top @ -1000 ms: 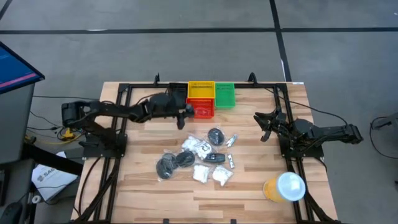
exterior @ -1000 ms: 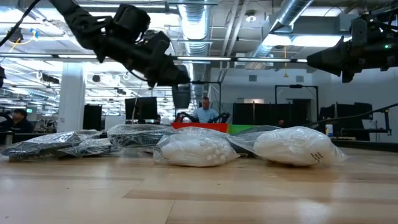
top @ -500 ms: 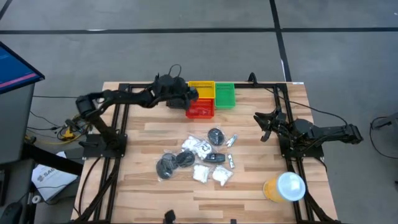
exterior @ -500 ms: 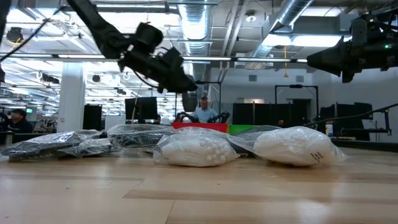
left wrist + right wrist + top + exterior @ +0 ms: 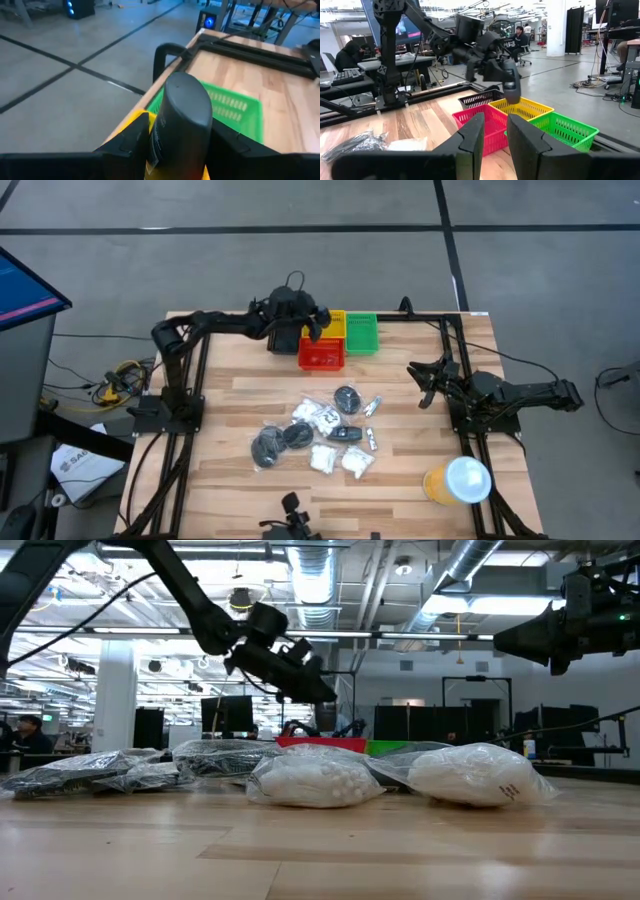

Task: Pick & Place Travel size toiletries
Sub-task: Put the black deodorant into the yellow bin

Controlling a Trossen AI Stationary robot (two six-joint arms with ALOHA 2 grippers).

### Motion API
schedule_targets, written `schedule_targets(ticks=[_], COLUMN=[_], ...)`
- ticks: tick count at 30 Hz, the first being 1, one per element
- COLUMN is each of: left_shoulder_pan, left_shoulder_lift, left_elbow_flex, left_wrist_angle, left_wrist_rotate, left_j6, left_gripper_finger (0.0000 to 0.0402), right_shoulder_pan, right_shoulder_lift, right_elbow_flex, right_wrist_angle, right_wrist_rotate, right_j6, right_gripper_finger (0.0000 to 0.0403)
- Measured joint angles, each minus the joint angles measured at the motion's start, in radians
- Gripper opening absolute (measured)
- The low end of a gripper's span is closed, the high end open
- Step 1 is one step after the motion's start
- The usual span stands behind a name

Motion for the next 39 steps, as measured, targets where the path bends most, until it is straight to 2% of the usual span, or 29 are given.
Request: schedule_targets(ticks=[8, 20, 25, 32, 39], left_shoulder_pan=[0.018, 0.026, 0.025, 0.025, 0.025], left_shoulder_lift=[0.079, 0.078, 0.078, 0.078, 0.078], left_elbow_flex=[0.053, 0.059, 0.059, 0.059, 0.059], left_wrist_angle=[-0.007, -0.017, -0.021, -0.022, -0.022], left_wrist_rotate=[-0.005, -0.014, -0.014, -0.014, -0.013], left_j6=[-0.008, -0.004, -0.004, -0.004, -0.004], left_gripper_finger=[0.0135, 0.0136, 0.0158, 0.0152, 0.0181], right_shoulder_pan=[0.000, -0.001, -0.001, -0.001, -0.001], right_shoulder_lift=[0.000, 0.000, 0.000, 0.000, 0.000], right_elbow_flex=[0.000, 0.000, 0.000, 0.000, 0.000], right_wrist_angle=[0.000, 0.000, 0.000, 0.000, 0.000], right_wrist_rotate=[0.000, 0.000, 0.000, 0.000, 0.000], right_j6=[0.000, 0.000, 0.000, 0.000, 0.000], right_gripper_finger=[0.0076, 0.0076, 0.0076, 0.0076, 0.0076])
